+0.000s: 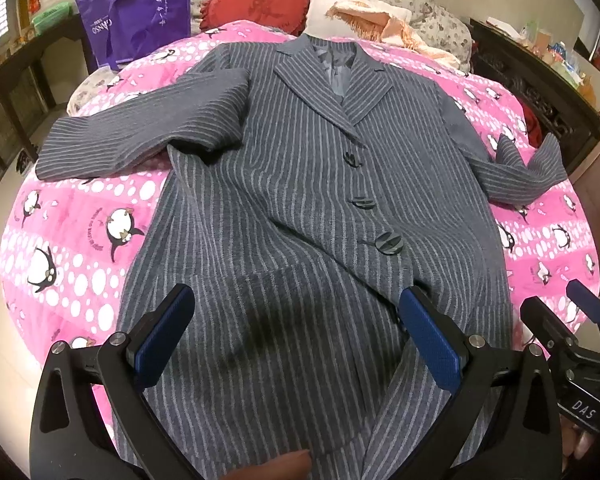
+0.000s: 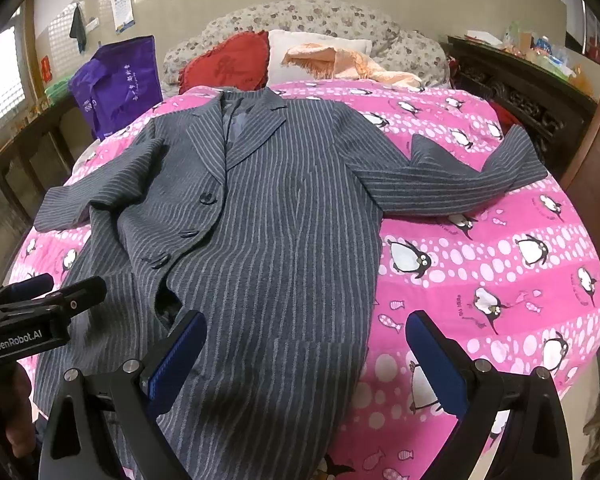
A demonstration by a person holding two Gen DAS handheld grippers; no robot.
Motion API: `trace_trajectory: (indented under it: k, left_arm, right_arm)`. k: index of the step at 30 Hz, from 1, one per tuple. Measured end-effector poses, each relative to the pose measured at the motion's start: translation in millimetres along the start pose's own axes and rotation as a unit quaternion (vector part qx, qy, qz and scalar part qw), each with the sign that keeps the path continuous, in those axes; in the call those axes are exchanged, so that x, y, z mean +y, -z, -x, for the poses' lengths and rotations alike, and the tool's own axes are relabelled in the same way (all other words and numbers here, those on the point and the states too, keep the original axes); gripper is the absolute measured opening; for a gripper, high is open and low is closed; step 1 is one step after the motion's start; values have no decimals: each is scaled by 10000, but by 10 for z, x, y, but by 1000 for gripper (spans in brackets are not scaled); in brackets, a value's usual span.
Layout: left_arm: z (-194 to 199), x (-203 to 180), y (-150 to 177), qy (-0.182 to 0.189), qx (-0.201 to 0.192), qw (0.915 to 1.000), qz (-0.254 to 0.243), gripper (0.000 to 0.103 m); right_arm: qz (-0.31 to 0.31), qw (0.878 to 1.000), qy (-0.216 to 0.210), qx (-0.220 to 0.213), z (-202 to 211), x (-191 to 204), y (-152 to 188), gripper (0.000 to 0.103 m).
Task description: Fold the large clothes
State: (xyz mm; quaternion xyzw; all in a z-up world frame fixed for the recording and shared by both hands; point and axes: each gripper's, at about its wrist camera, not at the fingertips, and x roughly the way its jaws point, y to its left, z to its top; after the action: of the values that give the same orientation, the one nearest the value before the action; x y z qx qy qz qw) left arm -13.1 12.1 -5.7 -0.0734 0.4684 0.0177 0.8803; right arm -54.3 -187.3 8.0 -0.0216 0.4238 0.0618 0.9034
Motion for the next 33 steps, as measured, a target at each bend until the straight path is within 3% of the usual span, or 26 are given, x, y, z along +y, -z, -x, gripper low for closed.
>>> trace_trajectory:
  k: [9,15,19,23,30,33]
  left_arm:
    - [139,-8,32,33,-115,9999,-14,103]
    - [54,114,-103,-192,-161,9996,100,103]
    - [-122,243,-266,-459,-191,9986,169,103]
    - [-357,318,-430,-460,-257,9985,129,103]
    - [-992,354,-518,-386,-322,9987,-118,103]
    - [-1189,423,-424,-281,-263,9993,-27,103]
  right_arm:
    - [-37,10000,-12,-79,117,5,13,99]
    - [51,9998,-6,-198,16,4,-155,99]
    - [-91,9994,-113,-310,-194,-9,-379,99]
    - [-93,9990,-167,-392,-502,49,-536,99]
    - [-248,9993,-263,-82,-1187,112,-600,99]
    - [-105,9998,-67,181,-1488,124,-499,99]
